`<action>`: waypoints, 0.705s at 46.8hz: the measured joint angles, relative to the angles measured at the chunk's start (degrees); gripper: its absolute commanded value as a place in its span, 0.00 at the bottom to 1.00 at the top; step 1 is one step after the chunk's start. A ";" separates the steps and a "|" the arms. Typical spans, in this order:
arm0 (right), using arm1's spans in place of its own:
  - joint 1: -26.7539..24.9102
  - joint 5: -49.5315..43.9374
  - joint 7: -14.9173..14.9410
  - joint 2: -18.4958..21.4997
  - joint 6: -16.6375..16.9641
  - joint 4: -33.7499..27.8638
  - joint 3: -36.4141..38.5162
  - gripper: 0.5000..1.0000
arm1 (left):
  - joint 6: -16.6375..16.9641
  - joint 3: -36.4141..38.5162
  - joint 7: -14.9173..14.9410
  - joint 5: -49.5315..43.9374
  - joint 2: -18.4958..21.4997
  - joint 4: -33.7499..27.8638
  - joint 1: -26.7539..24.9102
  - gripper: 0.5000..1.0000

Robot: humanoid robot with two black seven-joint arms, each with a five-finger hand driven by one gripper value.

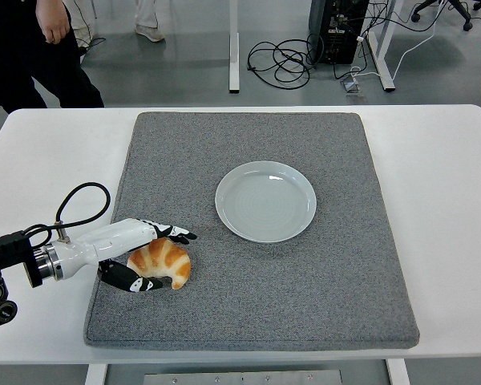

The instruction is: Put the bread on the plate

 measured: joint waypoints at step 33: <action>0.00 0.00 0.00 0.00 0.01 0.00 0.01 1.00 | -0.16 -0.62 -0.16 -2.31 0.15 2.53 -1.82 0.00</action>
